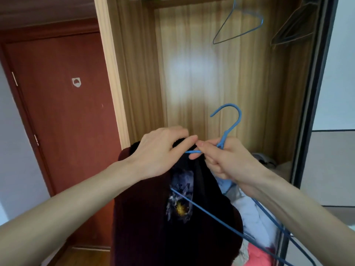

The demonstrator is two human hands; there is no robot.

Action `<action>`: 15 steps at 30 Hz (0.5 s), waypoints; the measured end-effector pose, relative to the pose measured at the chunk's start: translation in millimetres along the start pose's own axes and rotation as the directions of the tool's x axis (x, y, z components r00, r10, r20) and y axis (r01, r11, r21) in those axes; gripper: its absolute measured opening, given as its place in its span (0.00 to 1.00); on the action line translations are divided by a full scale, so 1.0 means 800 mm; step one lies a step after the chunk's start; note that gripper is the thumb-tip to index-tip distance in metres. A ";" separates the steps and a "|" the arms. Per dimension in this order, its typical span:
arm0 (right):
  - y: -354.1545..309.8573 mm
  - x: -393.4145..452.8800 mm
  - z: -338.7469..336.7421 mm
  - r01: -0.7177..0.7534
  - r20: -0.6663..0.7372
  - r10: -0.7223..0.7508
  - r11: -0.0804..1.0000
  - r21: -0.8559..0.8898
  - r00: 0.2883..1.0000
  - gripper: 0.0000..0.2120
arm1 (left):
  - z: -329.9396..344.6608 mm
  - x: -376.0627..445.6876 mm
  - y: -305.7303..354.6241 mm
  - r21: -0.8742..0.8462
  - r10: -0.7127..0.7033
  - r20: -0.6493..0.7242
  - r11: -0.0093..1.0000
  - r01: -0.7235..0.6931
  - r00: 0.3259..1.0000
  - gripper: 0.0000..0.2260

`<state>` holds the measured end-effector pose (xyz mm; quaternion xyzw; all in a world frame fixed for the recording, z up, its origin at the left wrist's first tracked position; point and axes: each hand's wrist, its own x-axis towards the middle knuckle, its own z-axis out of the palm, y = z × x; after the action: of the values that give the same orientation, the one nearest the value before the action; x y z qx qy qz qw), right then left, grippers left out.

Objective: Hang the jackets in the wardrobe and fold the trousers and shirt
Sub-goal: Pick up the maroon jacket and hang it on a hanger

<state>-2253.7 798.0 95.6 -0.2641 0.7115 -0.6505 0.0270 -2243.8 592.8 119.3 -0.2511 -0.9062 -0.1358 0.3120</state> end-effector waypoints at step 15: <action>0.072 0.019 -0.043 -0.031 0.285 -0.019 0.985 0.169 0.958 0.11 | 0.059 -0.024 -0.024 0.285 0.194 0.061 0.937 -0.203 0.979 0.24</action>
<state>-2299.6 823.7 51.5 -0.3497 0.6423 -0.6643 0.1541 -2264.9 588.6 69.1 -0.2948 -0.8911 0.0347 0.3432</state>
